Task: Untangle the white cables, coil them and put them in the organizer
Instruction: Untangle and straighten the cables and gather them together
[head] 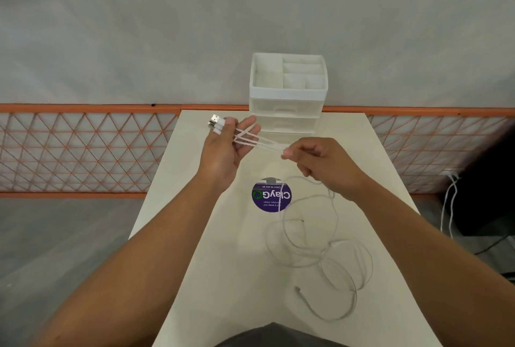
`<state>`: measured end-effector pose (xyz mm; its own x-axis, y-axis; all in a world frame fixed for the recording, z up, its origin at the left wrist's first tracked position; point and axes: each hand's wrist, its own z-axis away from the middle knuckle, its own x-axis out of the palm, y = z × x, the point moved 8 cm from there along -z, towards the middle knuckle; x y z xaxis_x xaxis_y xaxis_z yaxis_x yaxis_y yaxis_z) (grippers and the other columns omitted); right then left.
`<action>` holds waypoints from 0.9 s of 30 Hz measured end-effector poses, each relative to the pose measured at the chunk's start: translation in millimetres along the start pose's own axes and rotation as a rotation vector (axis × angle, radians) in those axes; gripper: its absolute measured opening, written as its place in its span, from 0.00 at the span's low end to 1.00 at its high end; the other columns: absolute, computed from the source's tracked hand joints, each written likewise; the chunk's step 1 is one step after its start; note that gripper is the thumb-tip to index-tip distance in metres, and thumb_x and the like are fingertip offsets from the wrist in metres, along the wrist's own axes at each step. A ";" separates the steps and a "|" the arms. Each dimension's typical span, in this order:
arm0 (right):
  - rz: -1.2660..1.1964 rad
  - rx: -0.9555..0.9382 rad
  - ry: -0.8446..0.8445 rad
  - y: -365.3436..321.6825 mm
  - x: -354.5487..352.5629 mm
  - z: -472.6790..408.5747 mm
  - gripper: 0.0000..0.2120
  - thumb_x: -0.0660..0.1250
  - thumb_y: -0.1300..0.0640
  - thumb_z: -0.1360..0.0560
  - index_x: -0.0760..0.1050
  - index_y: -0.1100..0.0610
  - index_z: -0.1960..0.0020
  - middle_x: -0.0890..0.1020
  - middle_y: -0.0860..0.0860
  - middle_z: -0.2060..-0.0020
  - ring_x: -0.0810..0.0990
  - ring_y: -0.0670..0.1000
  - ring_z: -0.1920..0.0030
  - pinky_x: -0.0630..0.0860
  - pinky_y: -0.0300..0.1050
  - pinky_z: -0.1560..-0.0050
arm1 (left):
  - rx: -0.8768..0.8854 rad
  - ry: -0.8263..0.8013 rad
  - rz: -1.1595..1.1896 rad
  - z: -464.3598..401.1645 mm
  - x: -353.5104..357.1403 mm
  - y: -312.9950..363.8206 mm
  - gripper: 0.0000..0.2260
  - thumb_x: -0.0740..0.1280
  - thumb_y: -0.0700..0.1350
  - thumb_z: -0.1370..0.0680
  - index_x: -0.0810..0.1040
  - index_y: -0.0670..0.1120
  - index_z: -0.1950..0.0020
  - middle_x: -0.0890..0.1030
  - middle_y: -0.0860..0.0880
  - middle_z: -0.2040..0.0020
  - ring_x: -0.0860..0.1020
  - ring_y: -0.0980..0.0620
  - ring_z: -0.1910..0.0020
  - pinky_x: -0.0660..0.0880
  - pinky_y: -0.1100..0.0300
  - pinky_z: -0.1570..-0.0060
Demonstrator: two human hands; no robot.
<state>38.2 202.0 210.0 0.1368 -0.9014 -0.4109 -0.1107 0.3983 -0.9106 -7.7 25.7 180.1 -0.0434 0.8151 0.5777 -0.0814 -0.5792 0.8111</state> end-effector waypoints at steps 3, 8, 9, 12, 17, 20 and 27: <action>0.110 0.039 -0.059 5.9 4.5 1.3 0.14 0.66 0.47 0.24 0.83 0.56 0.58 0.73 0.45 0.78 0.68 0.42 0.76 0.66 0.33 0.69 | 0.009 -0.014 0.044 0.1 4.1 2.6 0.08 0.55 0.45 0.15 0.70 0.43 0.49 0.83 0.39 0.42 0.84 0.45 0.47 0.81 0.54 0.48; 0.108 0.141 0.043 13.2 -17.8 4.8 0.18 0.67 0.43 0.26 0.82 0.57 0.63 0.72 0.47 0.77 0.68 0.42 0.76 0.66 0.36 0.68 | 0.009 -0.024 0.011 4.3 9.8 -4.0 0.08 0.56 0.46 0.15 0.71 0.44 0.49 0.84 0.41 0.44 0.83 0.45 0.43 0.78 0.51 0.41; 0.032 0.125 0.004 8.7 -18.1 6.4 0.16 0.68 0.46 0.25 0.83 0.58 0.61 0.73 0.47 0.77 0.67 0.42 0.76 0.66 0.34 0.69 | -0.002 0.014 -0.012 2.4 0.3 -6.4 0.08 0.56 0.46 0.16 0.72 0.45 0.49 0.83 0.41 0.42 0.82 0.44 0.42 0.78 0.50 0.40; 0.111 0.203 -0.104 20.0 -11.0 9.4 0.16 0.69 0.45 0.26 0.84 0.57 0.59 0.79 0.49 0.74 0.67 0.43 0.76 0.67 0.34 0.70 | 0.010 0.033 -0.030 1.2 -3.7 -4.1 0.08 0.56 0.45 0.15 0.72 0.45 0.50 0.83 0.40 0.42 0.83 0.45 0.44 0.79 0.51 0.43; 0.184 0.176 0.072 22.5 -27.9 9.6 0.15 0.69 0.44 0.27 0.84 0.55 0.60 0.83 0.47 0.69 0.74 0.44 0.70 0.70 0.36 0.65 | 0.048 0.049 -0.012 4.2 0.9 -1.7 0.08 0.57 0.45 0.16 0.73 0.44 0.50 0.84 0.41 0.44 0.84 0.47 0.45 0.80 0.54 0.45; 0.011 0.155 -0.159 14.1 -17.4 16.8 0.08 0.69 0.52 0.25 0.85 0.54 0.52 0.82 0.49 0.68 0.70 0.43 0.71 0.68 0.31 0.69 | 0.056 0.097 -0.056 0.5 -16.1 3.8 0.08 0.57 0.45 0.16 0.74 0.44 0.50 0.84 0.42 0.43 0.84 0.48 0.46 0.80 0.55 0.46; 0.049 0.192 0.002 27.5 -33.3 14.4 0.08 0.72 0.51 0.28 0.83 0.50 0.65 0.82 0.49 0.67 0.73 0.44 0.71 0.70 0.33 0.66 | 0.084 0.055 -0.022 3.5 -4.3 9.8 0.08 0.57 0.45 0.16 0.74 0.44 0.49 0.84 0.41 0.43 0.84 0.48 0.47 0.81 0.55 0.47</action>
<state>44.8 245.4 198.0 0.1342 -0.8805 -0.4547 0.0730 0.4664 -0.8816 -4.8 16.5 185.9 -0.0972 0.8255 0.5560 0.0007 -0.5586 0.8295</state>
